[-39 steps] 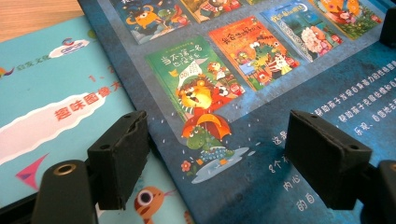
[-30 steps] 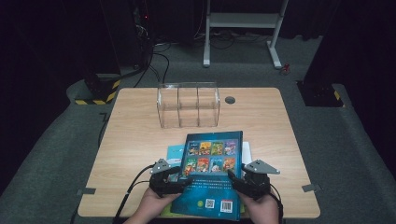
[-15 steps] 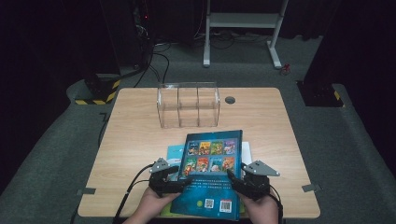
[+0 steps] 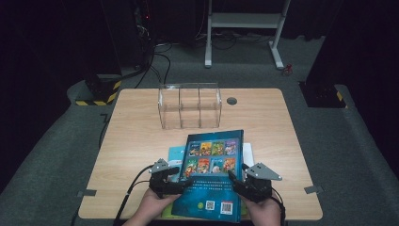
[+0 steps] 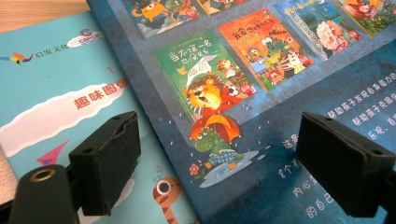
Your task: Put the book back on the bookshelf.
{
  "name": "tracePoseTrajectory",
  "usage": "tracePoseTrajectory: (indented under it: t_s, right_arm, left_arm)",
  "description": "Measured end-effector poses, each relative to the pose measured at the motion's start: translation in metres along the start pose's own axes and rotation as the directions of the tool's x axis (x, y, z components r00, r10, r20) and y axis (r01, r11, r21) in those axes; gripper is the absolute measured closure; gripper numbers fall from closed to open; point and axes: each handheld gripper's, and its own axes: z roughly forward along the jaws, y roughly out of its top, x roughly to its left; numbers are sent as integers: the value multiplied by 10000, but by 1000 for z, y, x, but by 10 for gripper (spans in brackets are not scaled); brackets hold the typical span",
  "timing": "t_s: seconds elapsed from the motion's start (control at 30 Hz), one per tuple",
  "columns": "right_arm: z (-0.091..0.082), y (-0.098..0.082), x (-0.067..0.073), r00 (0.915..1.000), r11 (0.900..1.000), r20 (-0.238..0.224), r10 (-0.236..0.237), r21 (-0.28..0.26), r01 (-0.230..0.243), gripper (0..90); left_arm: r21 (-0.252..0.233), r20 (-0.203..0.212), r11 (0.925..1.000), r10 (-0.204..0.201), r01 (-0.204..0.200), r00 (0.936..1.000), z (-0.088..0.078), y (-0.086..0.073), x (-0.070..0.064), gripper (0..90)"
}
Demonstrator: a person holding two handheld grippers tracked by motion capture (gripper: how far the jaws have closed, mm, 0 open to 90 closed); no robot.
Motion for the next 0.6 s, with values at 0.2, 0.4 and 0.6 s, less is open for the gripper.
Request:
tracePoseTrajectory:
  t_s: [0.2, 0.4, 0.6]
  right_arm:
    - [-1, 0, 0, 10000, 9999, -1, -53, -107, 53, 449]
    - [-2, 1, 2, 9996, 9993, 33, -265, -267, 266, 450]
    - [-4, 2, 5, 9986, 9974, 75, -522, -496, 525, 451]
  left_arm:
    - [41, 136, 10000, -78, 78, 9999, -1, 1, 2, 140]
    - [102, 295, 9993, -349, 346, 9990, -1, 2, 4, 134]
    - [174, 589, 9976, -676, 667, 9960, -3, 3, 8, 120]
